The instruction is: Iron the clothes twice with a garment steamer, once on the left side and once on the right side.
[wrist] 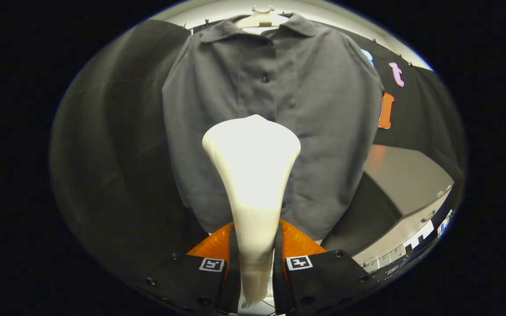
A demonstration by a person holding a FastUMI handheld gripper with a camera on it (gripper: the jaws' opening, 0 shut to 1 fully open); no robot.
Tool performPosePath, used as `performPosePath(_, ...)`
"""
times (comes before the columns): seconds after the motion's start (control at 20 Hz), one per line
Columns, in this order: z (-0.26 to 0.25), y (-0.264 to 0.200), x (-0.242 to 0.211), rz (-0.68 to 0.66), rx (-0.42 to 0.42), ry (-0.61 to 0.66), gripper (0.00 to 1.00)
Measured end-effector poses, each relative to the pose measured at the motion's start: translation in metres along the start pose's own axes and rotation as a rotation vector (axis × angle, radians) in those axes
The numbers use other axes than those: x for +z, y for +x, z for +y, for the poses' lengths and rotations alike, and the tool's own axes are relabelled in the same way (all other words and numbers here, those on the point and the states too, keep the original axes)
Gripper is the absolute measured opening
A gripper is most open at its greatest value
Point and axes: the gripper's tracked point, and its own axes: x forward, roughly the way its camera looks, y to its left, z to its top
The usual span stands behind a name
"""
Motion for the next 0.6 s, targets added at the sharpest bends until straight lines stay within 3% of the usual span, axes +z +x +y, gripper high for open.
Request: performPosePath(0.6, -0.102, -0.122, 0.144, -0.254, -0.053, 0.032, 0.37)
